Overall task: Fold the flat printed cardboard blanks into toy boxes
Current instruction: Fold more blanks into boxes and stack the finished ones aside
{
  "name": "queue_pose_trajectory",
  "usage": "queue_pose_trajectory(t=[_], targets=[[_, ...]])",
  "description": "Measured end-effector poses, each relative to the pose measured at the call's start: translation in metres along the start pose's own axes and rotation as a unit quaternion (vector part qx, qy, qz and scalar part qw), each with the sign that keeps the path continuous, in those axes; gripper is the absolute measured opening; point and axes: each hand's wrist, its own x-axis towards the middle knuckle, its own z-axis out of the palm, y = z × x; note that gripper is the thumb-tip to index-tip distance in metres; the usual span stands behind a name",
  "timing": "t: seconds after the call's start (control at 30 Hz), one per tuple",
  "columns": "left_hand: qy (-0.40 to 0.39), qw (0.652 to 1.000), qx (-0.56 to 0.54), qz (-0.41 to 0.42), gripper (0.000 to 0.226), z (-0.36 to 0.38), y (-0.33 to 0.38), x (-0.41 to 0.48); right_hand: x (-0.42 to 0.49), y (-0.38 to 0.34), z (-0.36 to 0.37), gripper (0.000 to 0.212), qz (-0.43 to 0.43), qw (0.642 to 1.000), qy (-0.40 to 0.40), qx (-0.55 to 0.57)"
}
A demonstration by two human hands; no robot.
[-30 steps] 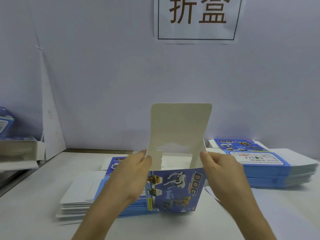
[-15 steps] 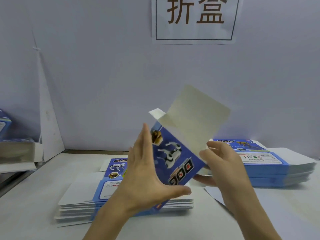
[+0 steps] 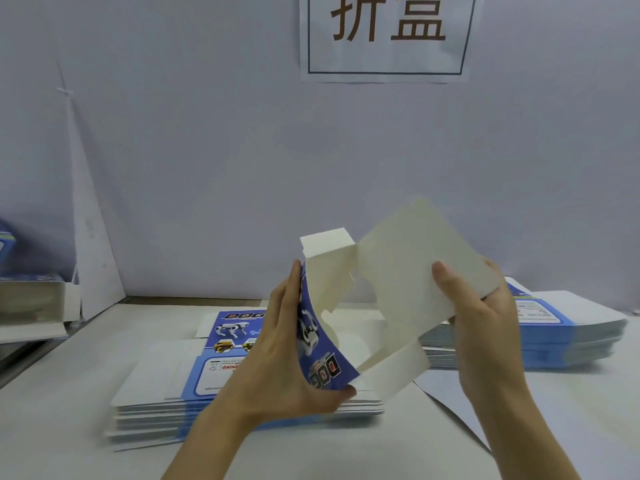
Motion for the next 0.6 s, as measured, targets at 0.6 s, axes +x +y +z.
queue_pose_trajectory(t=[0.6], targets=[[0.014, 0.999, 0.024, -0.019, 0.125, -0.001, -0.017, -0.002, 0.0, 0.02, 0.001, 0.009, 0.064, 0.998, 0.016, -0.014]])
